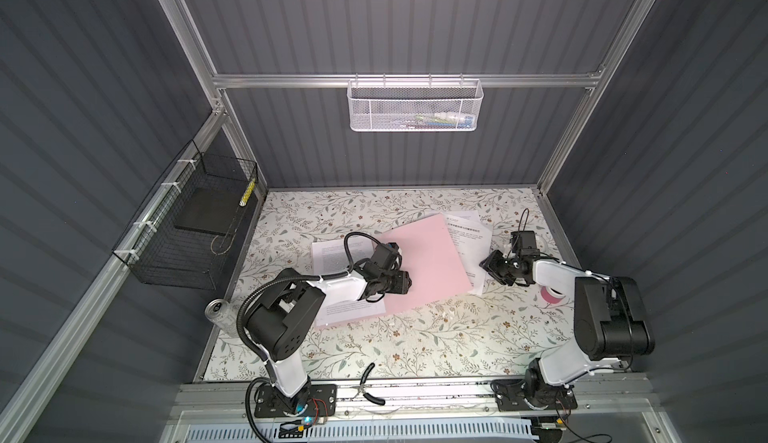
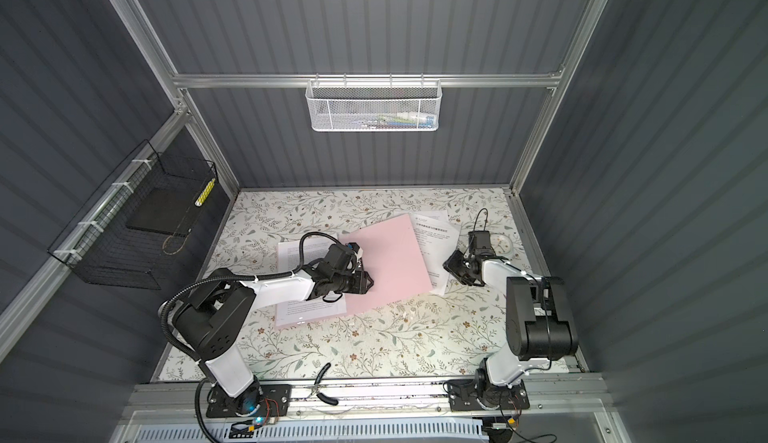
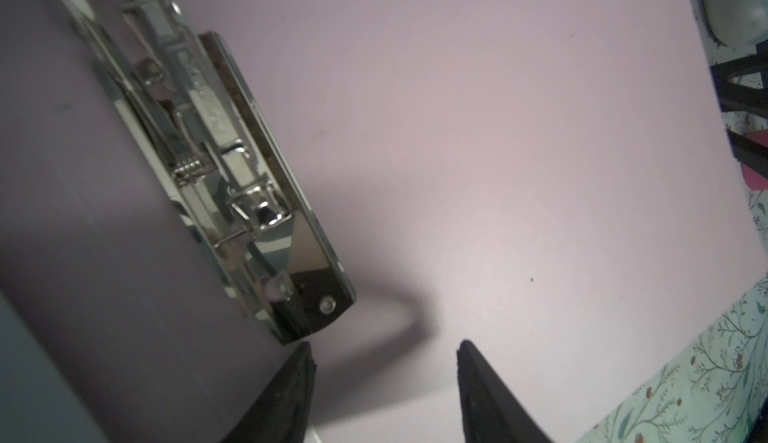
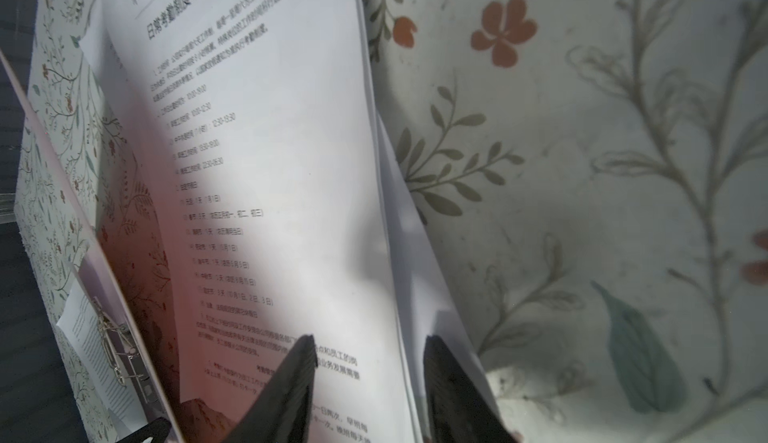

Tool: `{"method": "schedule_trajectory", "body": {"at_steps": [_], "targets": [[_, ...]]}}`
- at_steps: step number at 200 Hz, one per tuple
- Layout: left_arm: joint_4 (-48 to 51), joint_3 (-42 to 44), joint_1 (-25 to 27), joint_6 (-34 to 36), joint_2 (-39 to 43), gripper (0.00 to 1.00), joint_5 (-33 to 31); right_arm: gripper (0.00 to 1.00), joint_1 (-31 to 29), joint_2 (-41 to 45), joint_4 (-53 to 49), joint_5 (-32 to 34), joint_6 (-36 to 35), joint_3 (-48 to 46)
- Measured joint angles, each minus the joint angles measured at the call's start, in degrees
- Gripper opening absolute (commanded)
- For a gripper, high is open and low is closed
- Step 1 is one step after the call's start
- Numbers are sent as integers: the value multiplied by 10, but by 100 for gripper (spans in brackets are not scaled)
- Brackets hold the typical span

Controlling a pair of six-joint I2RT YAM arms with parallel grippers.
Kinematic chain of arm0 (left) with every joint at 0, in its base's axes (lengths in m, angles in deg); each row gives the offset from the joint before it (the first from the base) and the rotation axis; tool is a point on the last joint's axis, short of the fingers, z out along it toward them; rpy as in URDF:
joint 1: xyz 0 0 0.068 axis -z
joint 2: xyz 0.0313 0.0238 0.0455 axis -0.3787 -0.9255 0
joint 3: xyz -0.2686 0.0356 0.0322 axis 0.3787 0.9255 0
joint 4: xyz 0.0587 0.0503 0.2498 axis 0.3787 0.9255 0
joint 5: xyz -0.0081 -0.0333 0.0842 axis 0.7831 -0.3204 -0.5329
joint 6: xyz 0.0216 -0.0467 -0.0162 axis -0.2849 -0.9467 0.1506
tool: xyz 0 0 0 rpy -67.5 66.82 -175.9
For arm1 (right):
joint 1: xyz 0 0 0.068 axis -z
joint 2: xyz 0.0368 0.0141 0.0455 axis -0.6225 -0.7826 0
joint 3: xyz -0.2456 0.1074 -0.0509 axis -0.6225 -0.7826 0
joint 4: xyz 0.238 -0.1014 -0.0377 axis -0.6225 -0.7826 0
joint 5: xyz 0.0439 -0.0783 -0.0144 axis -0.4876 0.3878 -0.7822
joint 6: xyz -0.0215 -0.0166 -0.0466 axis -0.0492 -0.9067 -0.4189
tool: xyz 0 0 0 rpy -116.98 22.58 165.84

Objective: Put the files into the folder

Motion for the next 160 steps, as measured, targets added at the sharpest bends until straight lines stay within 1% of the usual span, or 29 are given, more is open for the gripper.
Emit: {"method": "schedule_trajectory", "body": {"at_steps": [75,115,160], "targets": [[27,56,0,9,54,56,-17,40,0,-12,20,-19,1,0],[28,58,0,16,56,56,-26,38,0,-23,29,-45,1,0],[29,58,0,24,56,55,-29,38,-2,-30,14,-51,0,14]]}}
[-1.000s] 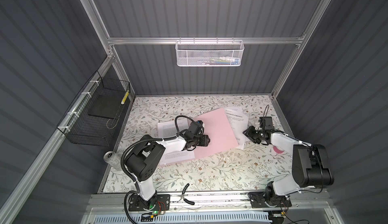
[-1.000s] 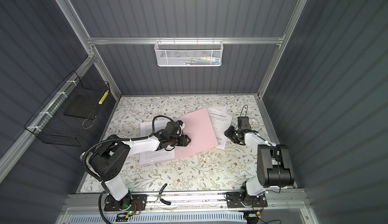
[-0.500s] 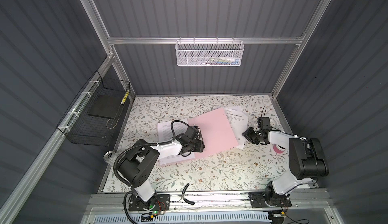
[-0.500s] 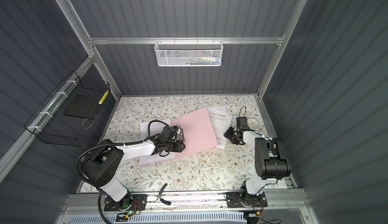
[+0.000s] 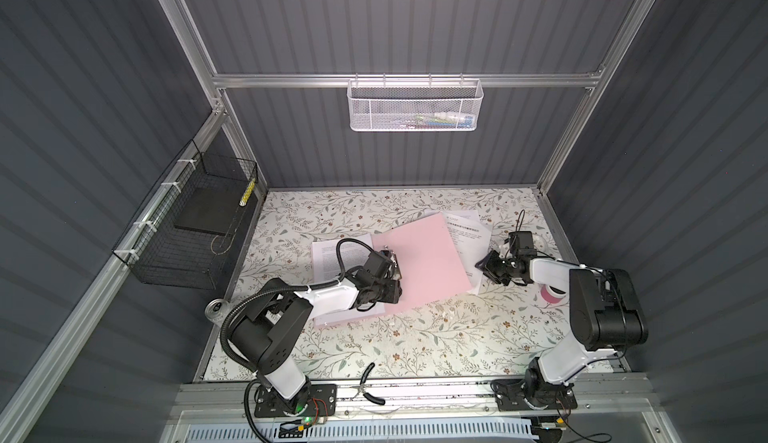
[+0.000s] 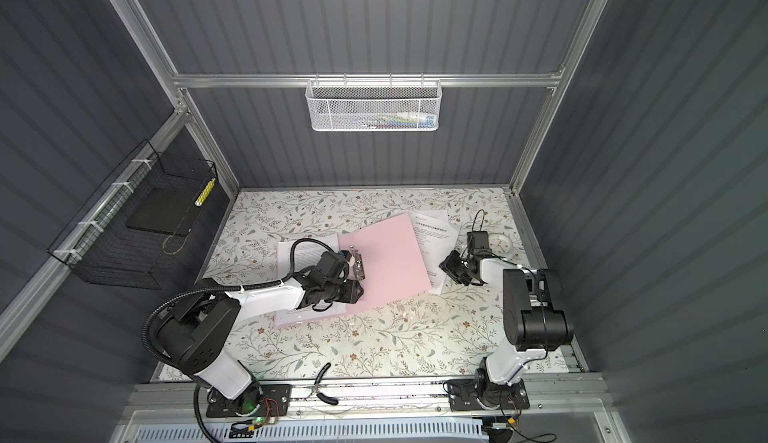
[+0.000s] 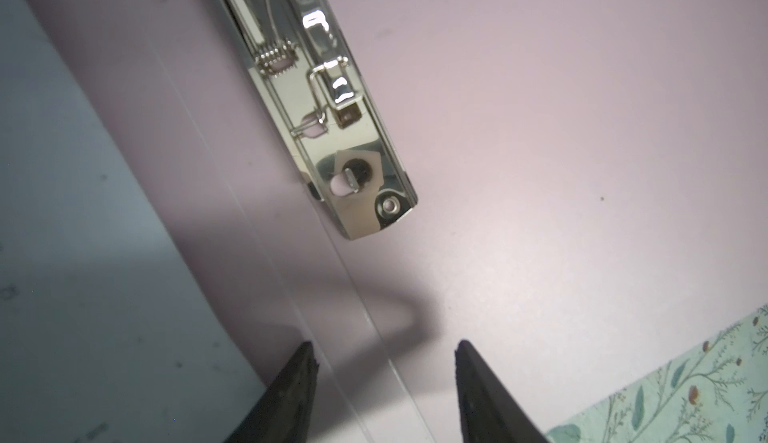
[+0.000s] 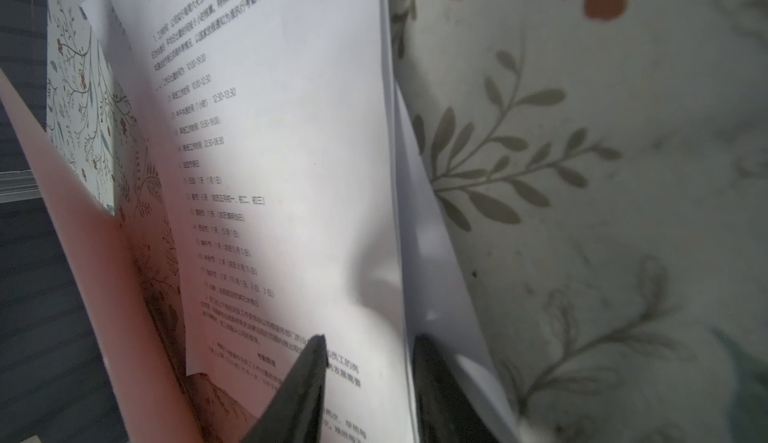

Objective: Put the files into the folder

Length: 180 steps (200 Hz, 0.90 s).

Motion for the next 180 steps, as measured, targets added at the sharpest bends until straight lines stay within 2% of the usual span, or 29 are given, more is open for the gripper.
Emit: {"method": "schedule_trajectory", "body": {"at_steps": [19,39,77,117,150,180], "targets": [[1,0,0,2,0,55,-2,35,-3,-9,-12,2,-2,22],[1,0,0,4,0,55,-2,28,-4,-17,-22,5,-5,38],[1,0,0,4,0,55,-2,27,-5,-32,-45,8,-5,55],[1,0,0,4,0,54,-2,19,-10,-42,-63,10,-9,73],[1,0,0,4,0,54,-2,0,-12,-46,-76,14,-13,86],[0,0,0,6,0,53,-2,0,-14,-46,-78,17,-17,90]]}}
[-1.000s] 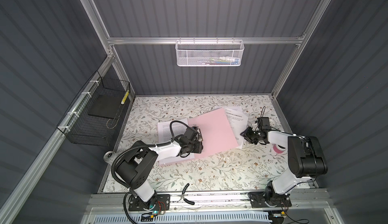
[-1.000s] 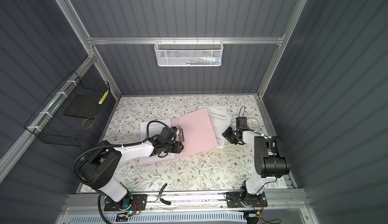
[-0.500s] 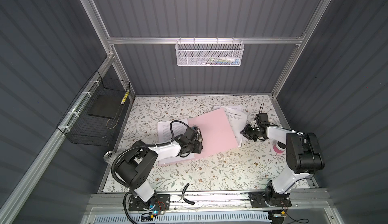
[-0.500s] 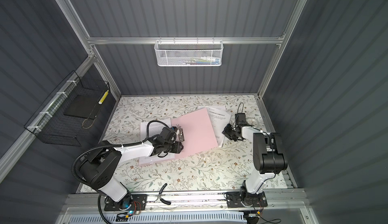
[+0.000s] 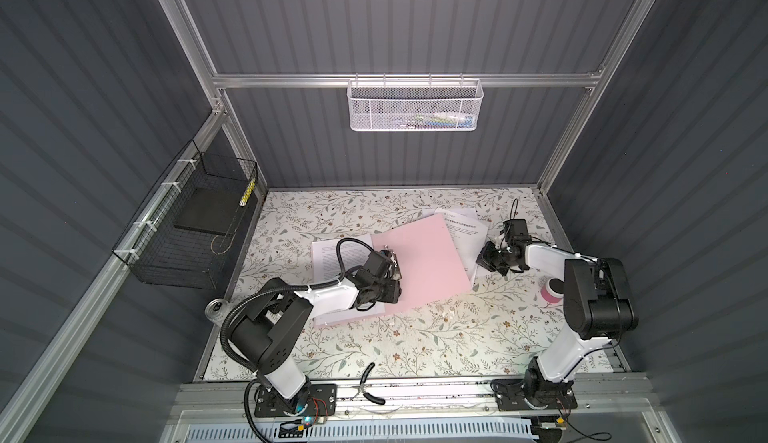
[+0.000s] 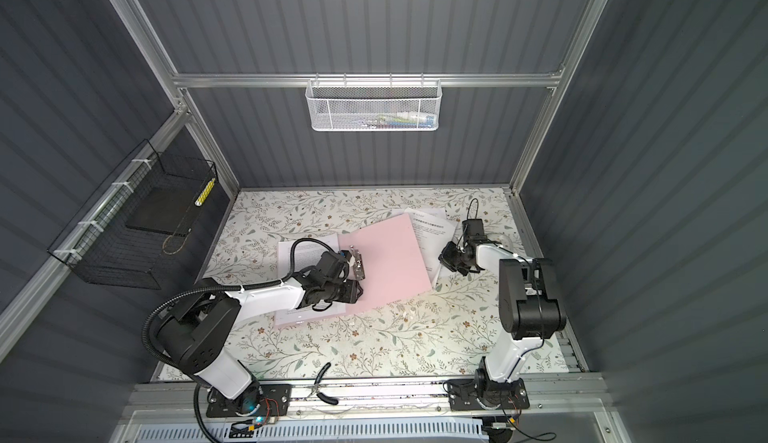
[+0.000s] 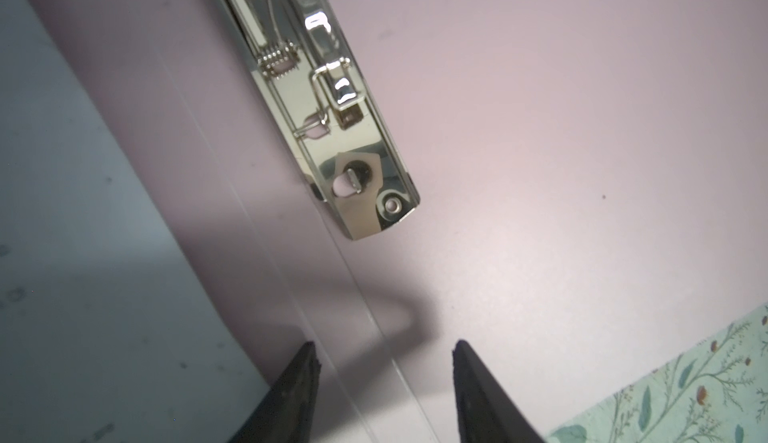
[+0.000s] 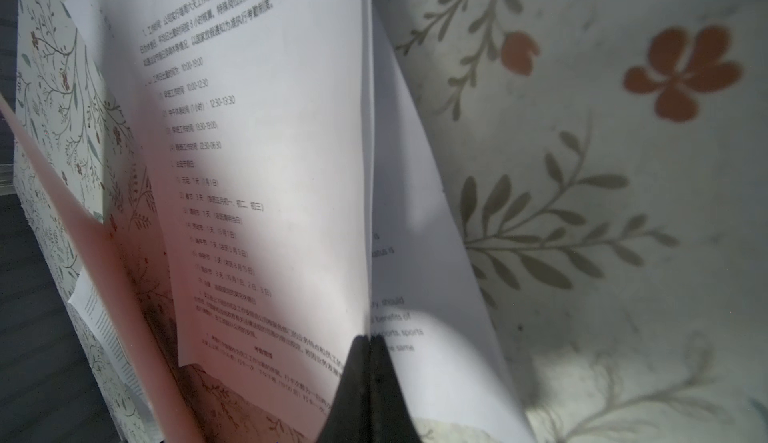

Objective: Put the files into the folder

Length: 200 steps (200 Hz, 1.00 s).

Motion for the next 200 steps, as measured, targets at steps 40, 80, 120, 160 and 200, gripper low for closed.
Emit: {"method": "schedule_trajectory", "body": {"at_steps": [40,80,120,160,200], "targets": [[7,-3,0,7,2,52,-5,0,0,8,-26,9,0,13],[37,-18,-3,15,66,52,-38,0,-3,98,-80,44,-13,111],[36,-24,-40,13,152,52,-71,0,-38,162,-102,56,-39,228],[37,-22,-89,9,202,52,-106,0,-115,168,-138,52,-59,301],[36,-9,-102,6,229,53,-124,0,-151,171,-154,12,-62,343]]}}
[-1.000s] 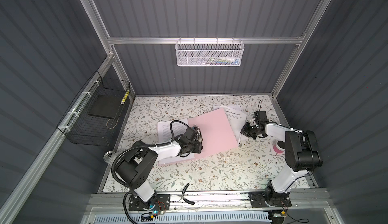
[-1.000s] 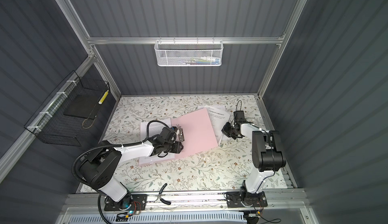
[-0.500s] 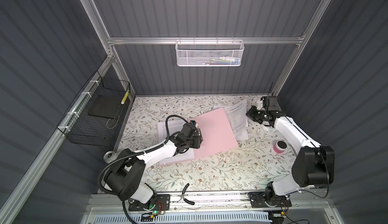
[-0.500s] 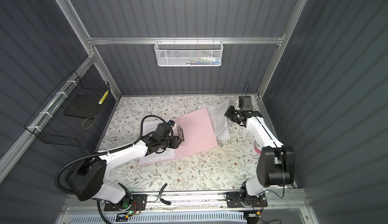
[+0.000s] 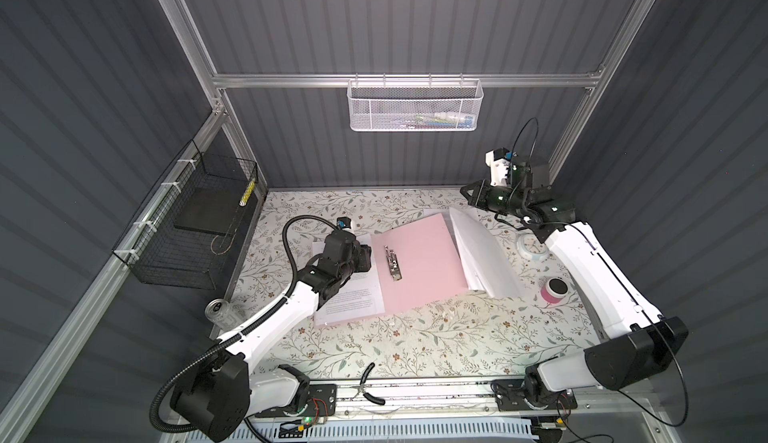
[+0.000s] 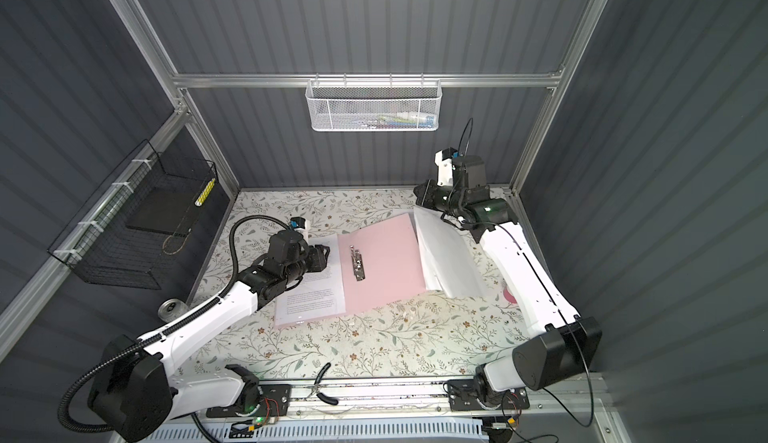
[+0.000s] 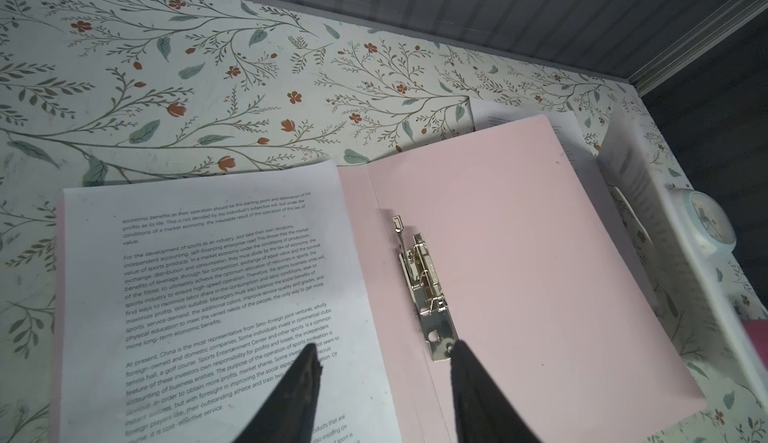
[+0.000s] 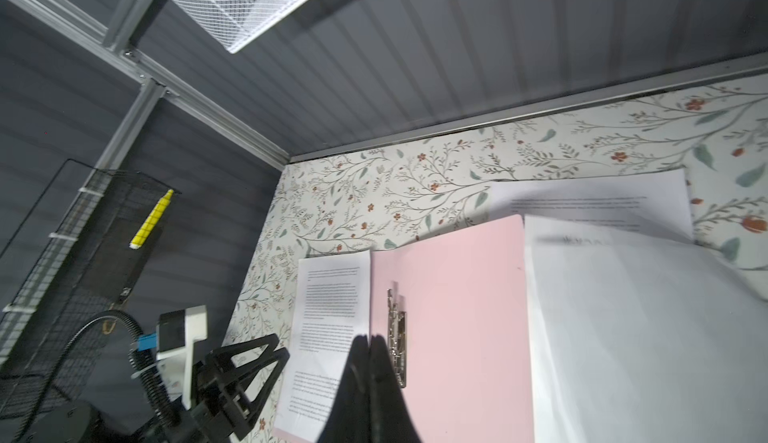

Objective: Put the files into the folder

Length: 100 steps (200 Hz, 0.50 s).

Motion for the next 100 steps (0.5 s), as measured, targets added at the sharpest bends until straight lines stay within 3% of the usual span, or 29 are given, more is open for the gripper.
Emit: {"method": "schedule_trajectory", "body": {"at_steps": [54,62,100], "targets": [[-17,12,0,-9,-31,54,8,0,17,3,-37,48,-5,-79],[-23,12,0,-9,-40,54,15,4,27,4,-37,50,-3,-103],[-57,0,3,-15,-101,57,71,48,62,7,-58,82,2,-176]]}}
